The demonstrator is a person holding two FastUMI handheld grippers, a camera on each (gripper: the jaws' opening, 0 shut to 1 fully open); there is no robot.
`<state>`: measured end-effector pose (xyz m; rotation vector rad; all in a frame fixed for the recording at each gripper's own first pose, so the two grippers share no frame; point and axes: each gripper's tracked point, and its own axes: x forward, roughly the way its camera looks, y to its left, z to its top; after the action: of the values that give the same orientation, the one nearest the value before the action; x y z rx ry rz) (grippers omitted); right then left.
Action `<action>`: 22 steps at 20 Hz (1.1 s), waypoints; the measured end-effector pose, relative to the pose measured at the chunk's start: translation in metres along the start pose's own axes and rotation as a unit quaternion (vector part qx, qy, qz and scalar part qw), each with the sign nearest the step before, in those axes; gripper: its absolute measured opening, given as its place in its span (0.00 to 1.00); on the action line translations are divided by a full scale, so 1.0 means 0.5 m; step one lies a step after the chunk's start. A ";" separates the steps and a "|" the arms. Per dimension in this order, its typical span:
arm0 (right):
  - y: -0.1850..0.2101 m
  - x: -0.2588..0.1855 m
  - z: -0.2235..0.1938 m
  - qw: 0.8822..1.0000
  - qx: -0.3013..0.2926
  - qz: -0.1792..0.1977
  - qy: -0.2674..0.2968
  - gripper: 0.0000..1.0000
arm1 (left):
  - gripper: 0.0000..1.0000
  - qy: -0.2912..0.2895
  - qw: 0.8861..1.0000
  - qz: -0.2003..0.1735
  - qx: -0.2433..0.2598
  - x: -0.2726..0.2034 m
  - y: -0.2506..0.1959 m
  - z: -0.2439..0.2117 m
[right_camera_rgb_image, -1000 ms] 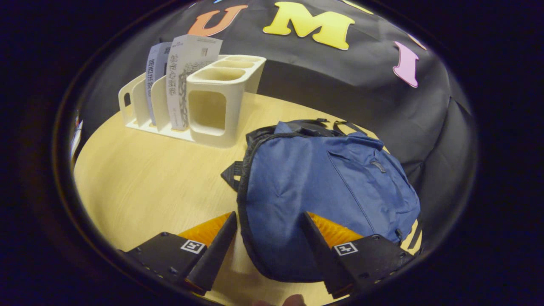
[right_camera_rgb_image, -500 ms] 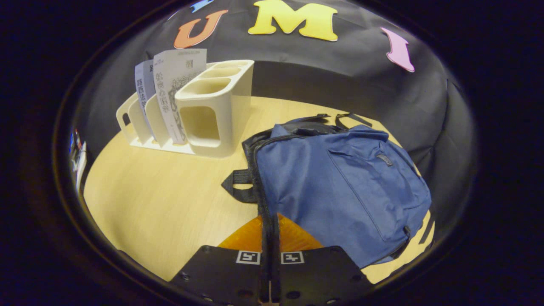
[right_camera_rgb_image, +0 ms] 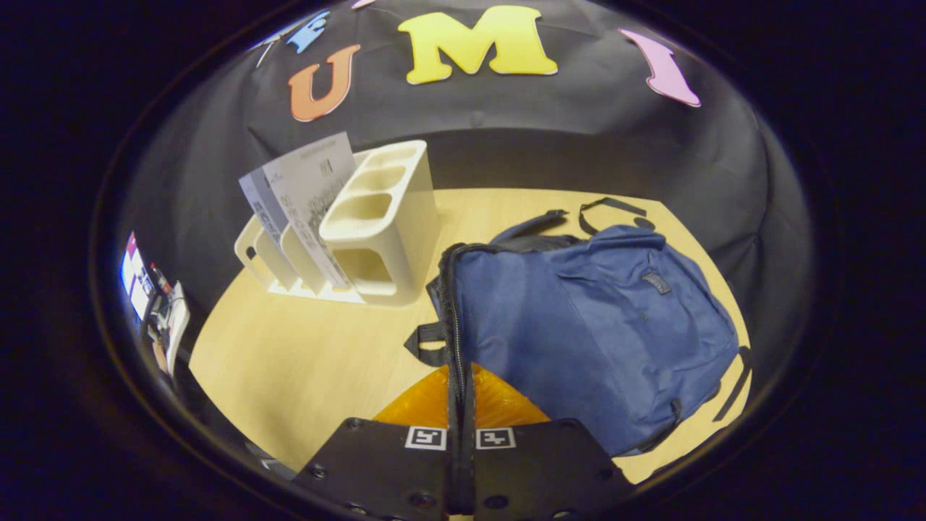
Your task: Open the schoolbag, grab two books from the bookshelf and put them into the schoolbag.
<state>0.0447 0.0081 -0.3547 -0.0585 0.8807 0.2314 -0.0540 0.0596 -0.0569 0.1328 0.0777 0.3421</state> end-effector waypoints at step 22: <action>-0.372 -0.260 0.234 0.993 0.090 -0.029 -0.071 0.00 | 0.96 0.241 0.966 -0.077 -0.054 0.257 -0.028 -0.083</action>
<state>0.0953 -0.1787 -0.1881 0.0985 0.7542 0.0992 0.0672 0.0950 -0.1068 -0.0685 0.5486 0.2164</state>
